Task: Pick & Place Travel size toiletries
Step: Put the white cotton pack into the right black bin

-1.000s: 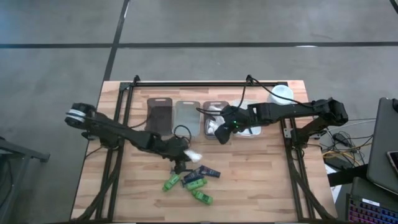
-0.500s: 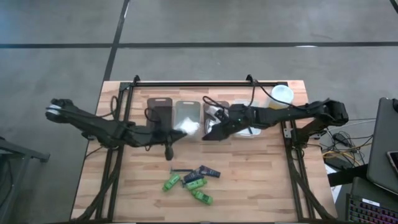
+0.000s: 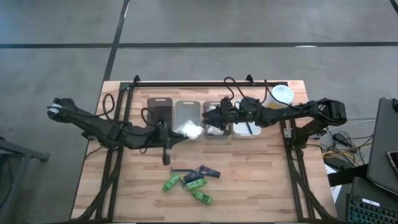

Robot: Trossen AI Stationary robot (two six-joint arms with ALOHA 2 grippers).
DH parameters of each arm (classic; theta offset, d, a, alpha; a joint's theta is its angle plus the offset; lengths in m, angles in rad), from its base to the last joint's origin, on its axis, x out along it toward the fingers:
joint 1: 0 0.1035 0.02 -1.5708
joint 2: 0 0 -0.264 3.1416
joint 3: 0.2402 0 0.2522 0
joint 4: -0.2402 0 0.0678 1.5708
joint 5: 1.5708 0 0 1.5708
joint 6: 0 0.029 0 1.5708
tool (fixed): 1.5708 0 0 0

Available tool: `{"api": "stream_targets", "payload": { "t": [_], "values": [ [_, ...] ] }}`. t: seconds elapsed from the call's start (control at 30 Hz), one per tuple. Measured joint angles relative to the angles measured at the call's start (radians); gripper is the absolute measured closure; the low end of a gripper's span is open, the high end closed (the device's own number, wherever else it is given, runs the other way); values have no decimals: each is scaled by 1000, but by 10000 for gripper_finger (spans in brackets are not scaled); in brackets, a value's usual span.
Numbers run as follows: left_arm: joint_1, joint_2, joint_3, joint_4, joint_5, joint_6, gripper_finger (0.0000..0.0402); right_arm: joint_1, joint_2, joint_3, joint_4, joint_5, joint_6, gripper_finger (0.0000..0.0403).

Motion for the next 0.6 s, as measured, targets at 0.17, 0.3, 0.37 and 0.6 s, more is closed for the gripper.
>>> {"api": "stream_targets", "payload": {
  "t": [0.17, 0.3, 0.37, 0.6],
  "values": [
    [4, 34, 3, -21, 11, 55, 401, -9, 25, 47, 12, -73, 5, 45],
    [6, 83, 1, -21, 15, 84, 401, -12, 44, 96, 5, -120, -4, 47],
    [5, 111, 3, -12, 16, 97, 401, -11, 54, 110, -5, -149, -11, 52],
    [-5, 156, 44, -41, -45, 167, 401, -8, 66, 140, -180, -196, -62, 78]
  ]
}}
